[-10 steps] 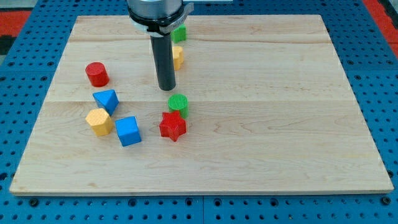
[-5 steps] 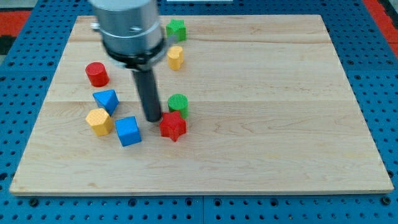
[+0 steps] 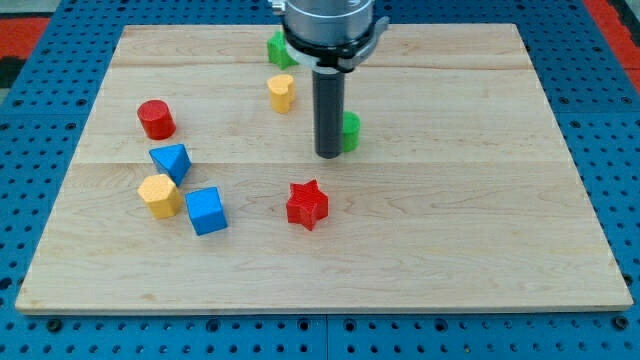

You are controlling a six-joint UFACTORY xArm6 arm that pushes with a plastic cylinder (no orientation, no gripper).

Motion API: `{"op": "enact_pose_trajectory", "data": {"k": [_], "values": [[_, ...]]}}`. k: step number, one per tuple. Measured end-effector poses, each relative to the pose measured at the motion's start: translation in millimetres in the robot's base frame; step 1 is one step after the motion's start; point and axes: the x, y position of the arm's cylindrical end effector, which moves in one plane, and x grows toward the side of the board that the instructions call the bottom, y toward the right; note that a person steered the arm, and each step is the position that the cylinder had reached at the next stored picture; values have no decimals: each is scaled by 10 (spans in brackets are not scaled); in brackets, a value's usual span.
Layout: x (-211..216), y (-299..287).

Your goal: Push the green circle towards top right

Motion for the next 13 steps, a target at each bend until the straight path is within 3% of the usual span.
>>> {"op": "enact_pose_trajectory", "data": {"k": [2,4,6,8,11,13], "values": [[-135,360],[-606,616],[-670,81],[-943,205],[-889,499],[-1218,629]]}}
